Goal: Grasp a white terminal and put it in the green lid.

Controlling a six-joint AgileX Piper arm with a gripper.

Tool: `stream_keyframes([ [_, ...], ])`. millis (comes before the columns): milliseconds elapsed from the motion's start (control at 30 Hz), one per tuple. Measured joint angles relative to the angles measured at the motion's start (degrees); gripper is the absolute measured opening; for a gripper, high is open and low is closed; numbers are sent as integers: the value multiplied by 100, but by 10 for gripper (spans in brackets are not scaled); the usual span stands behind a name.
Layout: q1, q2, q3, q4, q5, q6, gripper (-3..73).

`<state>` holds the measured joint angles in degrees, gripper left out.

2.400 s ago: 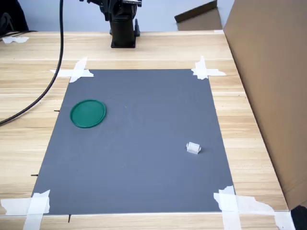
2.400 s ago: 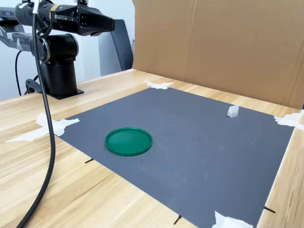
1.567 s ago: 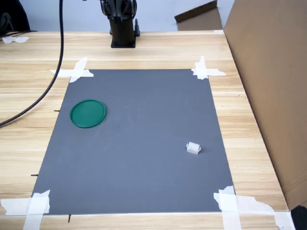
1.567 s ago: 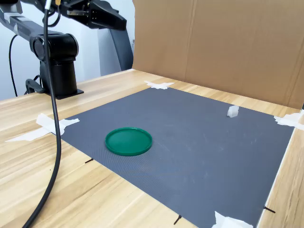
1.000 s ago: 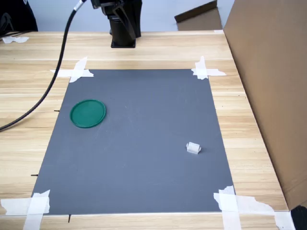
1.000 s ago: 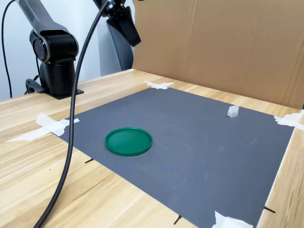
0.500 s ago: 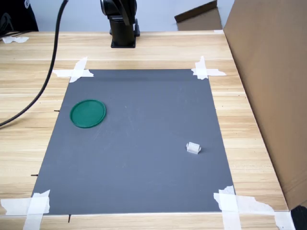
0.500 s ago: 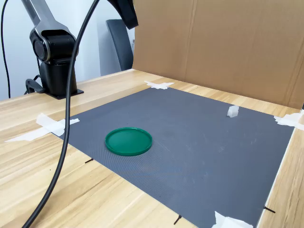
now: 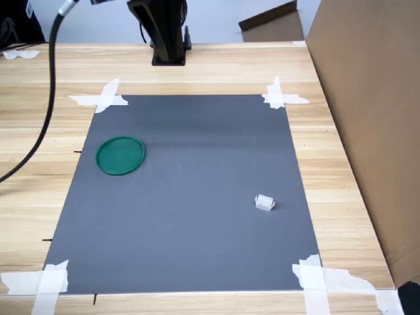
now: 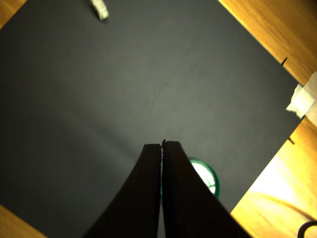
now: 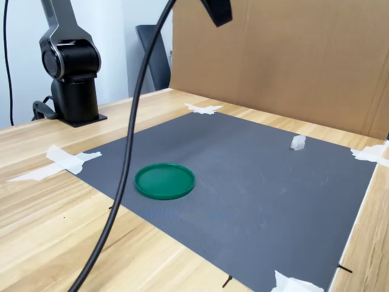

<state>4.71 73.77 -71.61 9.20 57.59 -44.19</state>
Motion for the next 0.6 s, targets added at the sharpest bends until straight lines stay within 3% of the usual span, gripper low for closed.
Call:
stream_keyframes([
  [333,0,1067,-1400,153,37,-143,-28],
  [600,0,1463,-1570,39,170,-44,-28],
])
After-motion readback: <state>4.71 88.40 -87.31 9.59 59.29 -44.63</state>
